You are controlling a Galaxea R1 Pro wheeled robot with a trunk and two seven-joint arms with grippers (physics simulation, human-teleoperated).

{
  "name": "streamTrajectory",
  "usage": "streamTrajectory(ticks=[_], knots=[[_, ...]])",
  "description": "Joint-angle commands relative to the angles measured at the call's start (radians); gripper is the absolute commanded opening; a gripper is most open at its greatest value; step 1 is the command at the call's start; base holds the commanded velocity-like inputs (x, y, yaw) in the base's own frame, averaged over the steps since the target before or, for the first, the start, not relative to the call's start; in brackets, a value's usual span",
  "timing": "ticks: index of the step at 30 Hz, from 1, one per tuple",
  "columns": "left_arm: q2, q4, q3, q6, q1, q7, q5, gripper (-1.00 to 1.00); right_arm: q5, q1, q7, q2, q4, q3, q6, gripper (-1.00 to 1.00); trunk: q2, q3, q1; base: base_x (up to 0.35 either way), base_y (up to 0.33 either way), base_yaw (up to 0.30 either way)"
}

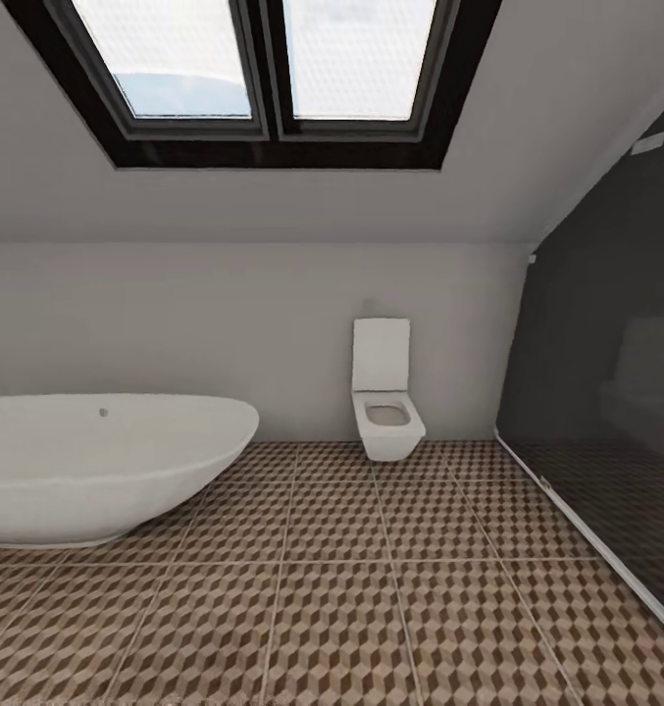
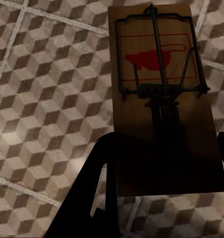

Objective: Take the four mousetraps from the cabinet in the bathroom and place them on the bathroom floor. Make sure all four end up on the same floor surface, and ensure that at least two of them are either under or directly next to the same bathroom sink.

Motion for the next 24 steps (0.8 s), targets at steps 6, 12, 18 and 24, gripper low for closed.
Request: streamTrajectory(ticks=[6, 12, 18, 24], knots=[[0.000, 0.001, -0.004, -0.003, -0.001, 0.005, 0.005, -1.00, -0.012, -0.001, 0.000, 0.000, 0.001, 0.009, 0.002, -1.00, -0.001, -0.001, 0.000, 0.000, 0.000, 0.290], [0.000, 0.001, -0.005, -0.003, -0.001, 0.005, 0.005, -1.00, -0.011, 0.000, 0.001, 0.000, 0.001, 0.010, 0.002, -1.00, -0.001, -0.001, 0.000, 0.000, 0.000, 0.290], [0.000, 0.001, -0.005, -0.003, -0.001, 0.005, 0.005, -1.00, -0.011, -0.001, 0.001, 0.000, 0.001, 0.009, 0.001, -1.00, -0.001, -0.001, 0.000, 0.000, 0.000, 0.290], [-0.001, 0.001, -0.004, -0.003, -0.001, 0.005, 0.005, -1.00, -0.012, 0.000, 0.000, 0.000, 0.001, 0.009, 0.001, -1.00, -0.001, -0.001, 0.000, 0.000, 0.000, 0.290]])
